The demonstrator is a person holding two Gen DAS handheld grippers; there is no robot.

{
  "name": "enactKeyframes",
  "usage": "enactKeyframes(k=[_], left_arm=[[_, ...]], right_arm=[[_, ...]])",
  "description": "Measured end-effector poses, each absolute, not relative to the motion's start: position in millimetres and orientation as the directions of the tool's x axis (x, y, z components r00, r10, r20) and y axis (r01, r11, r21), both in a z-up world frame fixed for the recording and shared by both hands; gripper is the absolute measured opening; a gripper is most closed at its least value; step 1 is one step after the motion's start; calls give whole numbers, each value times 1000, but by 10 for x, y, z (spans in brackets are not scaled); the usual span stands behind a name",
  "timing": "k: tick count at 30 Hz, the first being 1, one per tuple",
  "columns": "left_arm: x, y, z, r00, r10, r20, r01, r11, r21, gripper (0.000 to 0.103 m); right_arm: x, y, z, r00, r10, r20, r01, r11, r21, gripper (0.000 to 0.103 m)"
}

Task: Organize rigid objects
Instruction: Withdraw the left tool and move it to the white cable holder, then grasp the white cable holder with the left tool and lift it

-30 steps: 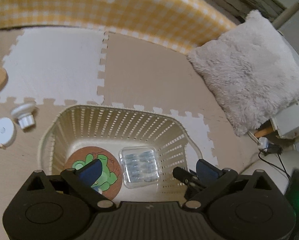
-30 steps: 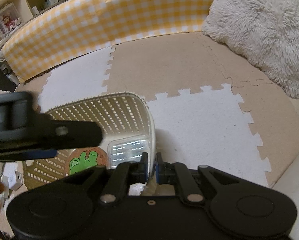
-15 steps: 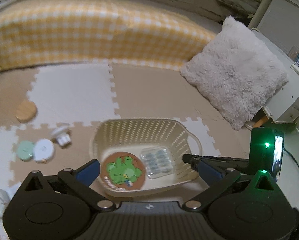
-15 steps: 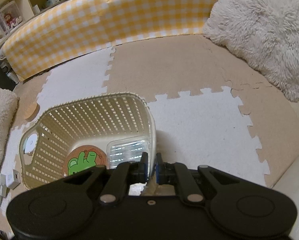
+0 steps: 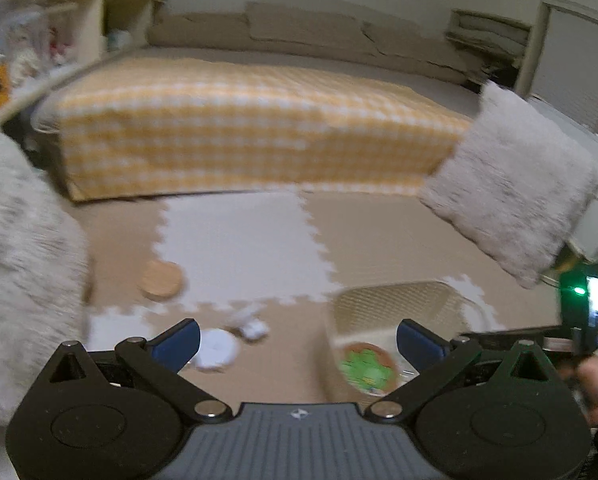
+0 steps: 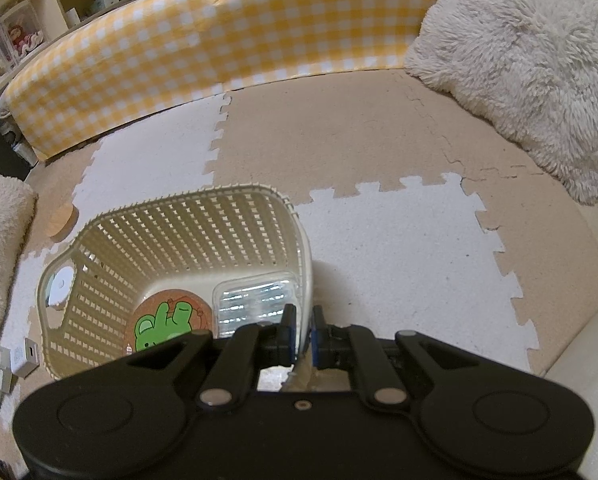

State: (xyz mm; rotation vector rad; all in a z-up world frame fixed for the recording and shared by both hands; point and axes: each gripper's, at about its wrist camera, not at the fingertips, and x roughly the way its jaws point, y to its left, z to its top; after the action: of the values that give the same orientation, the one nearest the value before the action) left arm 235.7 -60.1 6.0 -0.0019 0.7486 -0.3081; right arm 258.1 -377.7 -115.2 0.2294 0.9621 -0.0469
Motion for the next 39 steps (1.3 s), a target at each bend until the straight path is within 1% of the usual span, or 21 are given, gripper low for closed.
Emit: enactKeyframes(k=[4, 8, 11, 15, 18, 21, 22, 24, 27, 34, 36, 39], left_arm=[[2408, -248, 83, 722, -229, -653, 228, 970, -88, 103], [2453, 74, 41, 737, -171, -654, 201, 979, -30, 103], [2483, 286, -58, 727, -172, -665, 218, 976, -15, 103], [2542, 537, -286, 667, -230, -709, 276, 960, -51, 103], [2586, 601, -484, 591, -261, -763, 332, 941, -65, 103], [2617, 579, -684, 523, -260, -812, 374, 926, -55, 103], [2630, 569, -744, 502, -258, -825, 391, 919, -49, 101], [2663, 555, -854, 467, -245, -850, 430, 903, -24, 89], [2695, 571, -1047, 422, -185, -887, 464, 885, 36, 82], [2784, 718, -1384, 324, -118, -938, 471, 880, 52, 76], [2825, 751, -1465, 298, -100, -949, 468, 882, 54, 70], [2888, 768, -1571, 249, -81, -965, 465, 884, 45, 67]], right_arm=[[2587, -3779, -1152, 571, 60, -819, 139, 976, 169, 7], [2591, -3768, -1150, 569, 56, -821, 131, 979, 158, 7], [2593, -3769, -1151, 568, 56, -821, 128, 979, 156, 7], [2592, -3757, -1147, 570, 54, -820, 121, 981, 149, 8], [2590, -3749, -1145, 571, 52, -819, 118, 982, 145, 8], [2586, -3742, -1147, 571, 51, -819, 116, 983, 142, 8], [2584, -3739, -1148, 572, 50, -819, 115, 983, 140, 8], [2586, -3736, -1149, 572, 49, -819, 113, 984, 137, 8], [2588, -3735, -1149, 572, 47, -819, 113, 984, 135, 8], [2591, -3735, -1151, 571, 45, -820, 107, 986, 129, 8], [2593, -3738, -1151, 570, 45, -821, 107, 986, 128, 8], [2591, -3736, -1151, 569, 45, -821, 106, 986, 127, 8]])
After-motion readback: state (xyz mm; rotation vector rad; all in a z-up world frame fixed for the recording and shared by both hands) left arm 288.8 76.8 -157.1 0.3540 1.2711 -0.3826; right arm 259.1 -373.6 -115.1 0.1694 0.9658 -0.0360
